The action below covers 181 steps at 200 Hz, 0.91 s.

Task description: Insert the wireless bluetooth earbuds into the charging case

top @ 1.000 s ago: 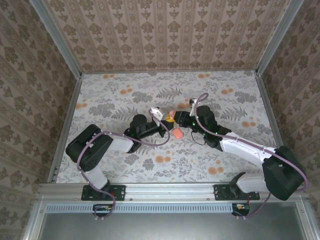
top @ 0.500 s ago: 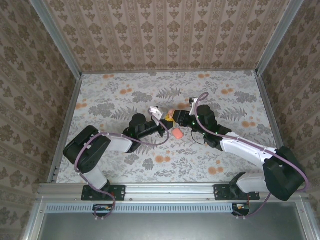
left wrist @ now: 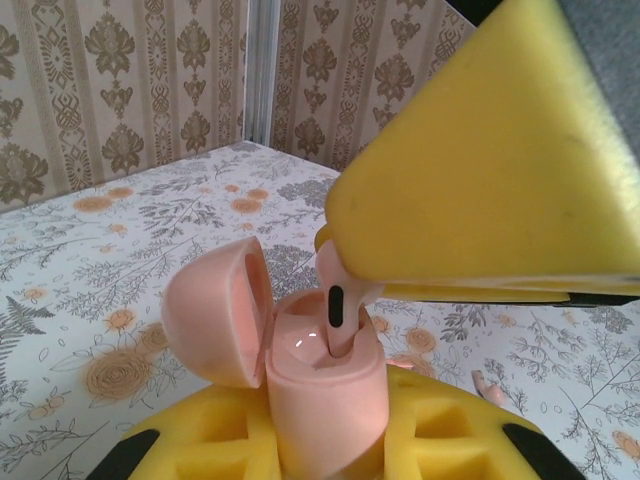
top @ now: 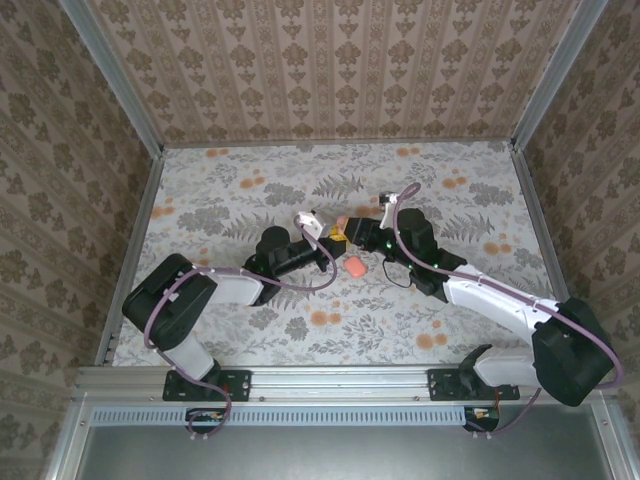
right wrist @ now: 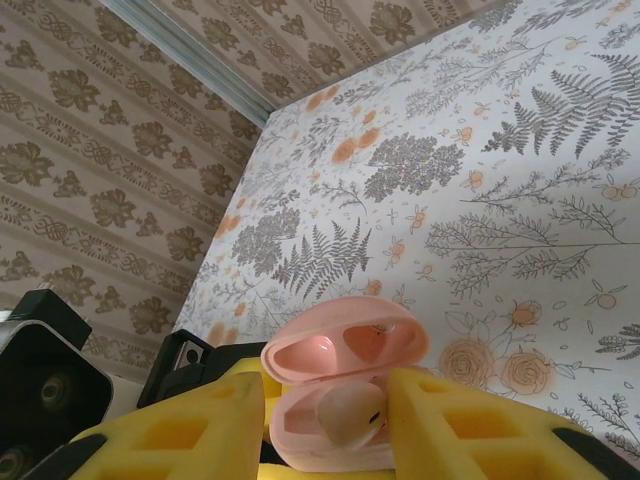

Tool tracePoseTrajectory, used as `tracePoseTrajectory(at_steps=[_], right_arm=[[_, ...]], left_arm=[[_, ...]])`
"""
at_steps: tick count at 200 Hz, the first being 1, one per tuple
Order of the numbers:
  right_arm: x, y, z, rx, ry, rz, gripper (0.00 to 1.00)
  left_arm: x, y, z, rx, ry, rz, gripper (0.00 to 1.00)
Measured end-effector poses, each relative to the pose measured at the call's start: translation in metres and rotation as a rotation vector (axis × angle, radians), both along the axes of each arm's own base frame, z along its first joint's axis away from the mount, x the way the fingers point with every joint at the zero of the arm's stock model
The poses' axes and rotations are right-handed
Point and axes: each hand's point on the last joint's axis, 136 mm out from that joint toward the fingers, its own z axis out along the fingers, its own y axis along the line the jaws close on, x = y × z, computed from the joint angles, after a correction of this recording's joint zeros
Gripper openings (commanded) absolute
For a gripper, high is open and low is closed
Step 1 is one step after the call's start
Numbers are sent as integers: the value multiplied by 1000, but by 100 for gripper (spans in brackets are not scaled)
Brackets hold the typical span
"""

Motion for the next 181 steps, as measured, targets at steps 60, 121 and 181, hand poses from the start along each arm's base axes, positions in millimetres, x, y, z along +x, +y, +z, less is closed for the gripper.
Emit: tracePoseTrajectory(at_steps=[60,121,181], right_arm=[[-1,0,7,4,-9,6,45],[-3,0,15,0,-14,14,50],[-16,-3,34,-32,1,50,52]], left_arm=[[-1,1,5,-5,-11,-1,10],[-2,1,10,-11,-28,-3,10],[-7,4,32,-22,-121,-6,10]])
